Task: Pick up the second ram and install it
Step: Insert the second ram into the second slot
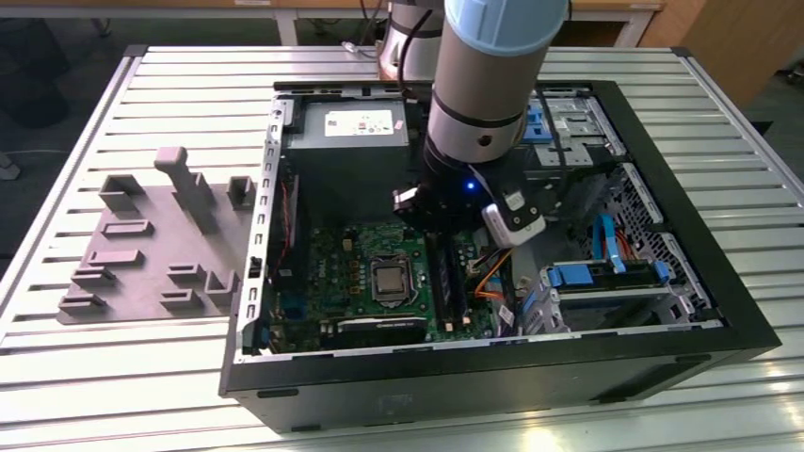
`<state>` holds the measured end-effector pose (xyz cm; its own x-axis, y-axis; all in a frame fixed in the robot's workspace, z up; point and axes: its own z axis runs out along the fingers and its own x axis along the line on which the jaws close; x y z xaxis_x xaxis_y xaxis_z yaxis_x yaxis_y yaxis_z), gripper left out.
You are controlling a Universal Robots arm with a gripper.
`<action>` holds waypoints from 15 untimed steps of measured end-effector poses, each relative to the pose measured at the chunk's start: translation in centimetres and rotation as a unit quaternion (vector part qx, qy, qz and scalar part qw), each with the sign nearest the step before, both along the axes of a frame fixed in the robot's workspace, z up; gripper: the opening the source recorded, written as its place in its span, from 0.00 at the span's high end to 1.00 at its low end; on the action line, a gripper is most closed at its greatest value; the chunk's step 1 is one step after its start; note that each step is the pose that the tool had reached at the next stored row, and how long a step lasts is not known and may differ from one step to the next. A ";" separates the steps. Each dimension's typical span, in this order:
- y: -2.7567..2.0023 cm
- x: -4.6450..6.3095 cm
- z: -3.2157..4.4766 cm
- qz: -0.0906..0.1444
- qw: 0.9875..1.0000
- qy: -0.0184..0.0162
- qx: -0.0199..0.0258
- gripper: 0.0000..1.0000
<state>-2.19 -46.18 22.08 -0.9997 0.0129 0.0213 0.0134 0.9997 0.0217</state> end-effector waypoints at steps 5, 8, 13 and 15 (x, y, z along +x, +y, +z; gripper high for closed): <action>-0.06 0.0 -0.29 0.000 1.000 0.001 0.000 0.86; -0.05 0.0 -0.31 0.000 1.000 0.001 0.000 0.86; -0.04 0.0 -0.31 0.000 1.000 0.001 -0.004 0.86; -0.06 0.0 -0.26 0.000 1.000 0.001 -0.006 0.86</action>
